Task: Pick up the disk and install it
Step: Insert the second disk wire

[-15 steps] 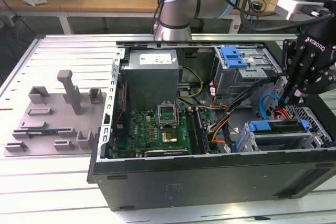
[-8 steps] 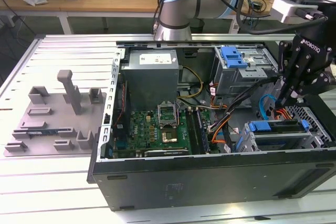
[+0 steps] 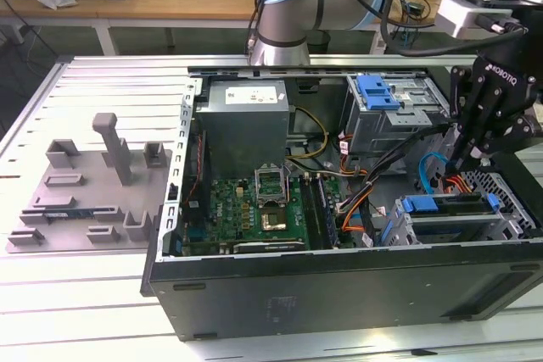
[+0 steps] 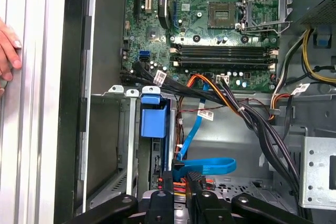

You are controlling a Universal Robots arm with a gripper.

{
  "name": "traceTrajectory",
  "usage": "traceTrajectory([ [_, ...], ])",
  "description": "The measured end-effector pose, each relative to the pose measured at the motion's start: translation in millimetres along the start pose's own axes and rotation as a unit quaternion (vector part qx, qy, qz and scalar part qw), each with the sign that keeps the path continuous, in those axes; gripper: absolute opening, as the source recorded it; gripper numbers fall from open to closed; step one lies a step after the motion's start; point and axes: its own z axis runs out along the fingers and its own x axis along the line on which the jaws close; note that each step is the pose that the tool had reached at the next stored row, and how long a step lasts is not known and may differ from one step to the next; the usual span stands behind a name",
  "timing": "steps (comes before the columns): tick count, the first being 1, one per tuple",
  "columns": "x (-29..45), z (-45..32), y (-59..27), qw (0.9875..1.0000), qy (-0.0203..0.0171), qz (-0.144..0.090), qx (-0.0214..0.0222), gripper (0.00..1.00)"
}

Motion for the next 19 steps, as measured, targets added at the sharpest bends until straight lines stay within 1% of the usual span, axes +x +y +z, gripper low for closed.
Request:
traceTrajectory([
  [1,-0.1,0.0,0.6,1.0,0.0001,0.0,0.0012,0.24],
  [3,0.0,0.1,2.1,1.0,0.0002,0.001,0.0051,0.25],
  [4,0.0,0.0,2.1,1.0,0.0003,0.001,0.0056,0.25],
  [5,-0.1,0.0,2.1,1.0,0.0003,0.001,0.0058,0.32],
  [9,-0.1,0.2,2.2,1.0,0.0002,0.002,0.0062,0.32],
  [11,-0.1,0.3,2.2,0.9998,-0.0003,0.017,0.0043,0.32],
  [13,-0.1,0.3,2.2,0.9996,-0.0006,0.029,0.0016,0.32],
  [14,0.3,0.3,1.2,0.9995,-0.0008,0.032,-0.0032,0.32],
  [16,1.8,0.4,-0.7,0.9994,-0.0008,0.031,-0.0171,0.32],
  [17,2.2,0.5,-1.1,0.9993,-0.0009,0.03,-0.0204,0.32],
  [18,2.7,0.6,-1.4,0.9993,-0.0008,0.03,-0.0223,0.32],
  [19,2.8,0.7,-1.4,0.9993,-0.0009,0.03,-0.0226,0.32],
])
